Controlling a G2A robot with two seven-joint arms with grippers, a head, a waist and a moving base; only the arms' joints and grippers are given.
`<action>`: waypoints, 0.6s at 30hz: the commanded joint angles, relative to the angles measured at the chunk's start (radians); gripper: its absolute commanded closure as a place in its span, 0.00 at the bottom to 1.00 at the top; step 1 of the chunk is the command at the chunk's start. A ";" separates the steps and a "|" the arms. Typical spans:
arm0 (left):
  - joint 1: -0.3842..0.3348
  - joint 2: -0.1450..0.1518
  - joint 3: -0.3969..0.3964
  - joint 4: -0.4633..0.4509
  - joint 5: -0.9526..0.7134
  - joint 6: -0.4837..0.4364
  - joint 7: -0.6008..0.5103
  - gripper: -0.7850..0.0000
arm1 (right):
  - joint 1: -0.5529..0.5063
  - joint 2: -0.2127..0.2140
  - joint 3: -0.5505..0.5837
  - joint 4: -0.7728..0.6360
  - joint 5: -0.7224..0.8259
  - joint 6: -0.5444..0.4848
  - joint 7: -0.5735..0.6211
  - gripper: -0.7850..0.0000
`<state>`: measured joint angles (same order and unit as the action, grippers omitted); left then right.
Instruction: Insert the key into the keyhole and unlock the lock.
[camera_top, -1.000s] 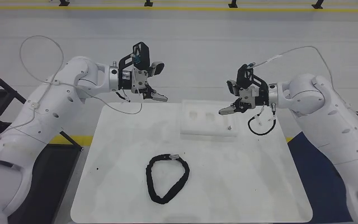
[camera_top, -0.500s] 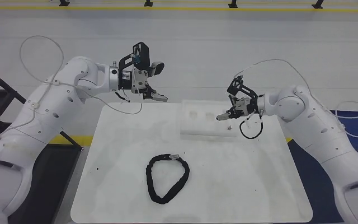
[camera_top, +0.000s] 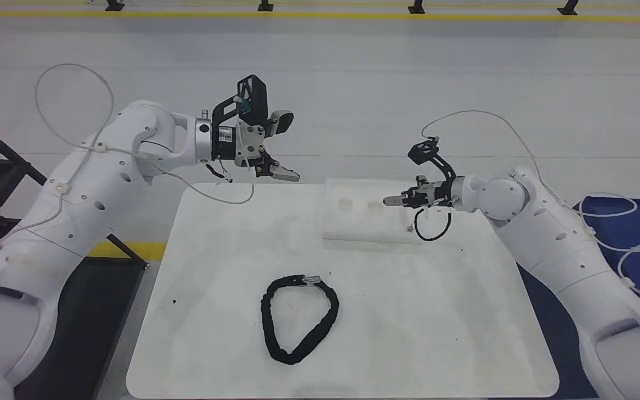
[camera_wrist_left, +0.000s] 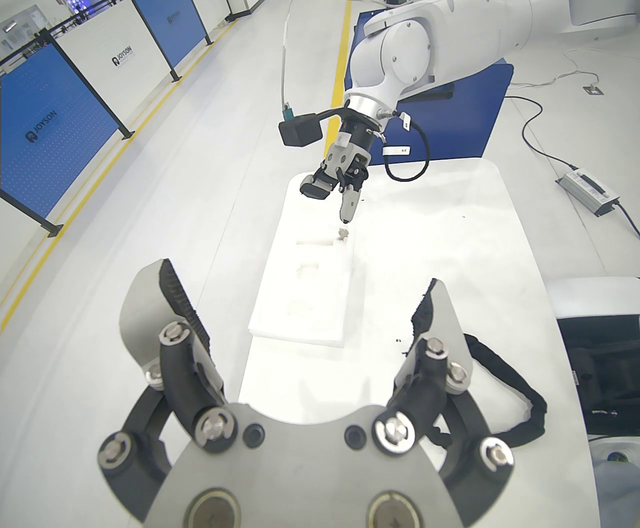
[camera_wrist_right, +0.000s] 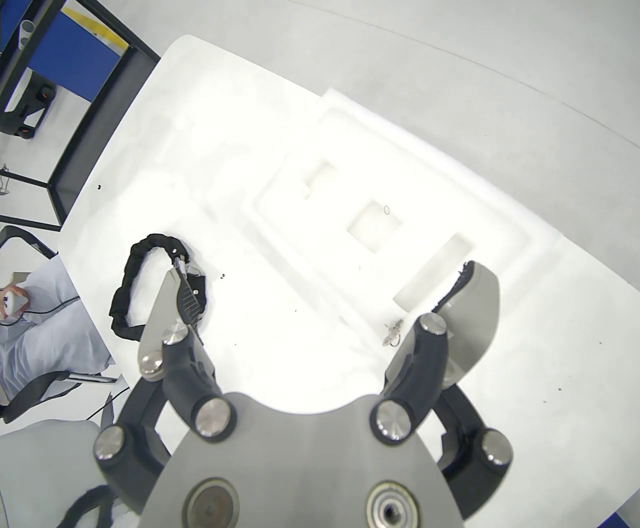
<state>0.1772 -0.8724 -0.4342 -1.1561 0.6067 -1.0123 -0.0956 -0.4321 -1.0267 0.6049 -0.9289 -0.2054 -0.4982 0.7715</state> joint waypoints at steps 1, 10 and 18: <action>0.000 0.000 0.000 0.000 0.000 0.000 0.000 0.00 | 0.000 0.000 0.000 0.000 0.000 0.000 0.000 0.00; 0.000 0.000 0.000 0.000 0.000 0.000 0.000 0.00 | 0.000 0.000 0.000 0.000 0.000 0.000 0.000 0.00; 0.000 0.000 0.000 0.000 0.000 0.000 0.000 0.00 | -0.019 -0.018 -0.007 -0.079 -0.044 0.333 0.036 0.00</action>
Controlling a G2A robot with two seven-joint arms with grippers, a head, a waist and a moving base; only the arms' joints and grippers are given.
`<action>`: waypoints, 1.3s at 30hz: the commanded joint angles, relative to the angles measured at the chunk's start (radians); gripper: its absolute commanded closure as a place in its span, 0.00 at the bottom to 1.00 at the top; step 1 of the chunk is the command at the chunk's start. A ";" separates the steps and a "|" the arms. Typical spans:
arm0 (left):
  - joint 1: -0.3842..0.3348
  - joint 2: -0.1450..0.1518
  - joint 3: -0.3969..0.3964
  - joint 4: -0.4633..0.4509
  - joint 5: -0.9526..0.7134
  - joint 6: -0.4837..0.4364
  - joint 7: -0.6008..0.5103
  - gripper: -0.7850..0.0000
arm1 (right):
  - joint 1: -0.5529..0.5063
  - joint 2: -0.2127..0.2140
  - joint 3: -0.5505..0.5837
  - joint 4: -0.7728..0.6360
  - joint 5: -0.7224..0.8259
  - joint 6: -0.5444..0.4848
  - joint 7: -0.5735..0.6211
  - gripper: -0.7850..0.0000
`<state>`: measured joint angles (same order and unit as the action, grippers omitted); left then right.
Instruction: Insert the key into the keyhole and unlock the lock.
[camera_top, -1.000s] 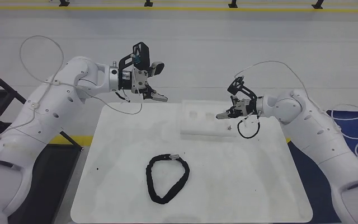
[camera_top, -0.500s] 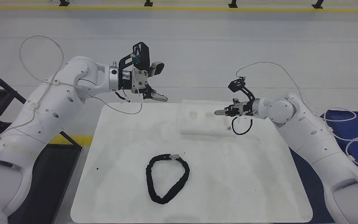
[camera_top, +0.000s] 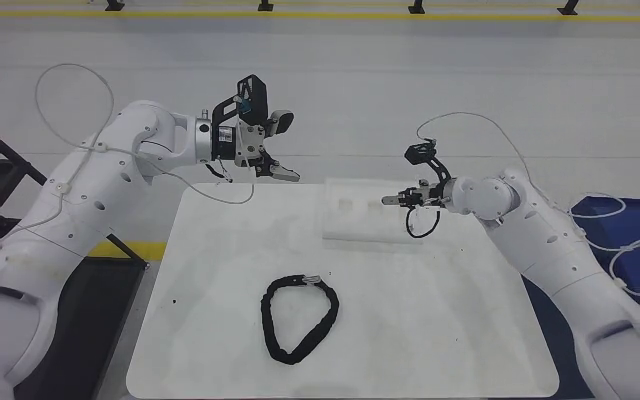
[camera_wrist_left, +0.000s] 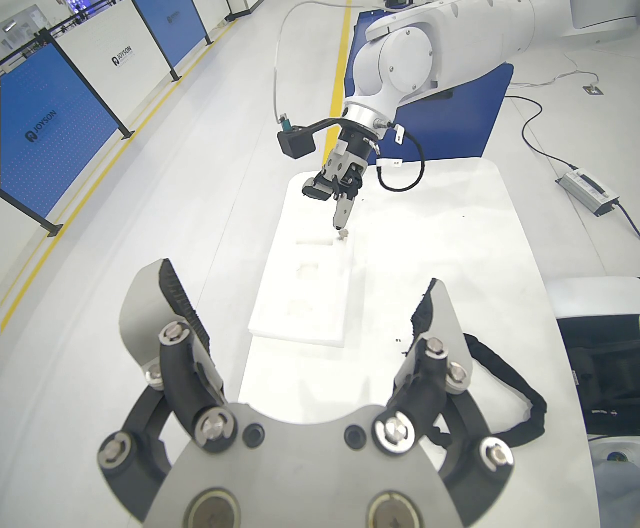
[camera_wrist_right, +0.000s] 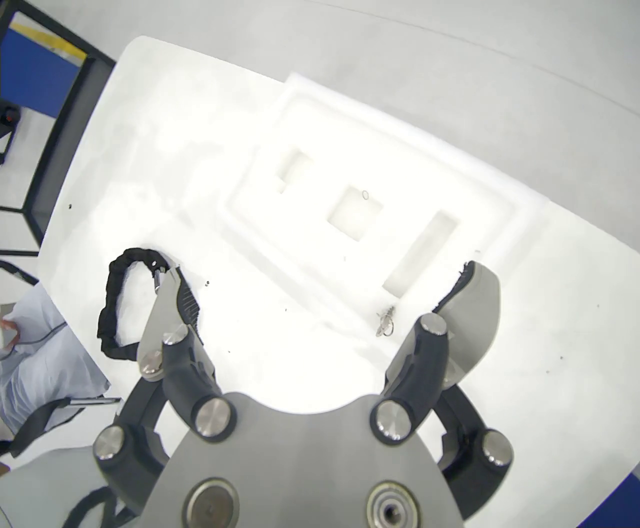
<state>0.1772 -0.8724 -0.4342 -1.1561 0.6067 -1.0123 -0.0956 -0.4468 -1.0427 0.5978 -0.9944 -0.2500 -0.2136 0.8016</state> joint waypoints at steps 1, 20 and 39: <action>0.000 0.000 0.000 0.000 0.000 0.000 0.000 0.00 | -0.008 -0.004 -0.003 -0.024 -0.006 0.090 0.020 0.00; 0.000 0.000 0.000 0.000 0.000 0.000 0.000 0.00 | -0.008 -0.101 -0.080 0.042 -0.036 0.440 0.153 0.00; 0.000 0.000 0.000 0.000 0.000 0.000 0.000 0.00 | 0.050 -0.200 -0.114 0.280 -0.048 0.412 0.193 0.57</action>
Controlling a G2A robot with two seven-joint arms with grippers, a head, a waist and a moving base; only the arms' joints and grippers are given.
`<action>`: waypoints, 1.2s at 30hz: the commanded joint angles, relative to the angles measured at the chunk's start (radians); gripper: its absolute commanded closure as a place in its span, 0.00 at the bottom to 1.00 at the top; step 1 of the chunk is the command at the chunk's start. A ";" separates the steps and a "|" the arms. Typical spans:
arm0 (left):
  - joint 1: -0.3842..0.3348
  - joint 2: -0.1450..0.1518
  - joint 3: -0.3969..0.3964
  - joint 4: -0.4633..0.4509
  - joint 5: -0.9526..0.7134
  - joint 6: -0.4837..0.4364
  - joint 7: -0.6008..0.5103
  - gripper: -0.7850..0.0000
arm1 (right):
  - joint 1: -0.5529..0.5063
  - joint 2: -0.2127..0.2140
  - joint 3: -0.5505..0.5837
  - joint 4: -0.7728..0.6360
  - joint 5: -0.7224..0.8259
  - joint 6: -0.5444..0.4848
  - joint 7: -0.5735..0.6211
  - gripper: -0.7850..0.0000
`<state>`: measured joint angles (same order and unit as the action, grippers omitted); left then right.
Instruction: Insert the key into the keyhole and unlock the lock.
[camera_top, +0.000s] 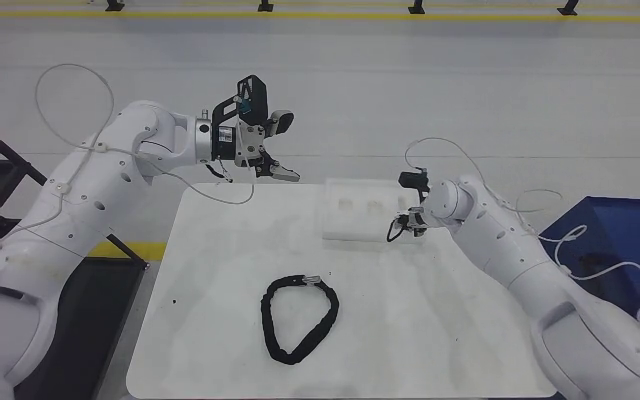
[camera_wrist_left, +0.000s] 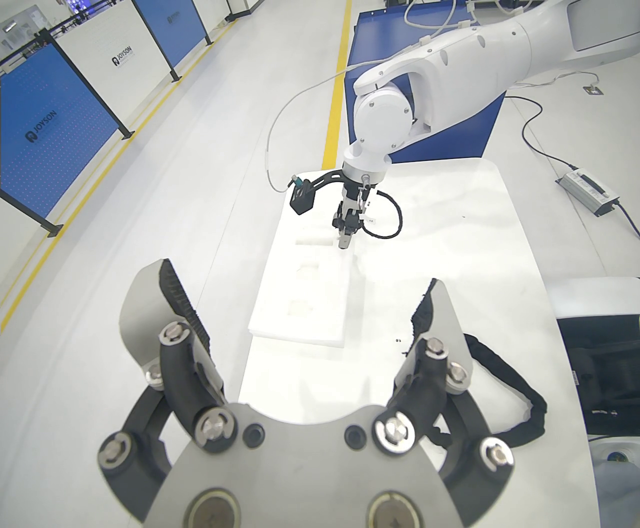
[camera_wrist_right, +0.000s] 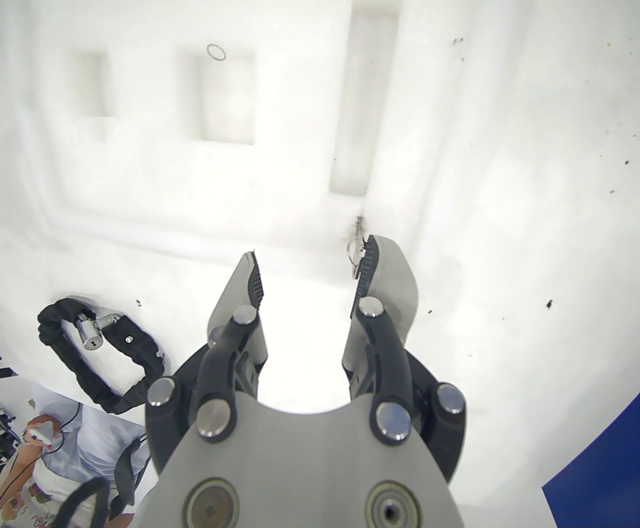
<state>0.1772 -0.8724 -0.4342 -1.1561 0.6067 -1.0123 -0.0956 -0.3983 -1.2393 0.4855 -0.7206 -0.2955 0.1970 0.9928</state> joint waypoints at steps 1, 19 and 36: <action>0.000 0.000 0.000 0.000 0.000 0.000 0.000 0.00 | 0.003 -0.008 -0.003 0.015 -0.005 0.003 0.004 0.58; 0.000 0.000 0.000 0.000 0.000 0.000 0.000 0.00 | 0.026 -0.088 -0.014 0.181 -0.033 -0.006 -0.015 0.82; 0.000 0.000 0.000 0.000 0.000 0.000 0.000 0.00 | 0.069 -0.139 -0.009 0.249 -0.086 0.021 0.004 1.00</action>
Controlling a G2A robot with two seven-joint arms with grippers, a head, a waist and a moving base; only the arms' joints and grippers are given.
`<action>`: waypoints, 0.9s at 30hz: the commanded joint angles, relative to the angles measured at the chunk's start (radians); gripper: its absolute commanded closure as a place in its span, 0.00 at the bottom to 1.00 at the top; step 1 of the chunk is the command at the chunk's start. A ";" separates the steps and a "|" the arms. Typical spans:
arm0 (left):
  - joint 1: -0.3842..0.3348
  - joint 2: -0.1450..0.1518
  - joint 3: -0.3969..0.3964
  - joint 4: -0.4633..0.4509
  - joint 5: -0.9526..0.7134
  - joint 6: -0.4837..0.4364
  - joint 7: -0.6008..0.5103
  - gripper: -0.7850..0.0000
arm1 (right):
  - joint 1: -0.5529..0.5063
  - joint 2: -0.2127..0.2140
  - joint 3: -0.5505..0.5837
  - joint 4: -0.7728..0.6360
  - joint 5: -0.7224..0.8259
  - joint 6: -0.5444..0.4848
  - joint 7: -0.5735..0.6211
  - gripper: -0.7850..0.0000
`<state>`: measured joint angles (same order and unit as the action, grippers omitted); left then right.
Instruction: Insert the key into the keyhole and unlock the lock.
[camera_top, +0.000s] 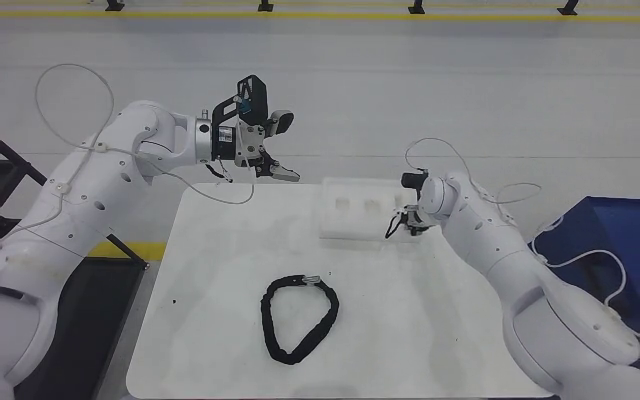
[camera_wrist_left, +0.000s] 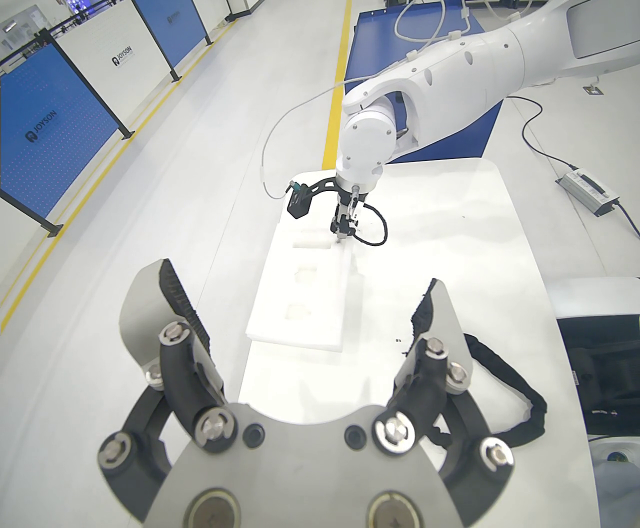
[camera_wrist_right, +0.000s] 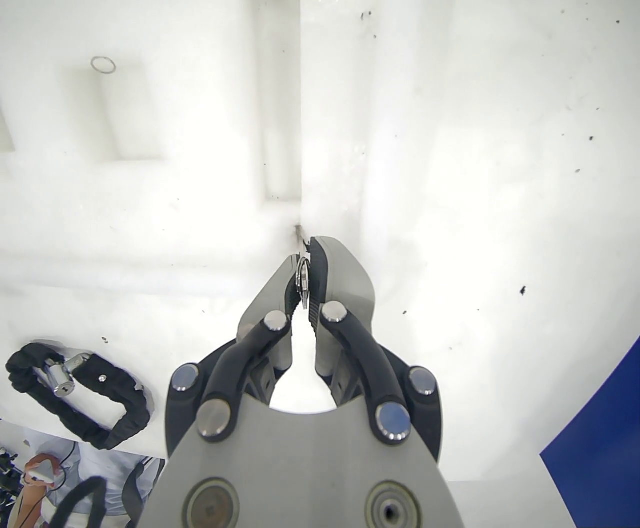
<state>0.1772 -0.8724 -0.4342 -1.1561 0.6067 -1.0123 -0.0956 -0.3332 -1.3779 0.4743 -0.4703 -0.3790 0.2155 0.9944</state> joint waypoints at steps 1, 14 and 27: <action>0.000 0.000 0.000 0.000 0.000 0.000 0.000 0.00 | 0.006 0.000 0.004 -0.005 -0.006 0.006 0.006 1.00; 0.000 0.000 0.000 0.000 0.000 0.000 0.000 0.00 | -0.006 0.069 0.105 -0.219 -0.027 -0.028 0.050 1.00; 0.000 0.000 0.000 0.000 0.000 0.000 0.000 0.00 | -0.327 0.268 0.503 -0.807 0.083 -0.309 0.105 1.00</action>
<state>0.1772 -0.8724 -0.4342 -1.1561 0.6067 -1.0123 -0.0956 -0.6255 -1.1223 0.9316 -1.2316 -0.3136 -0.0705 1.1027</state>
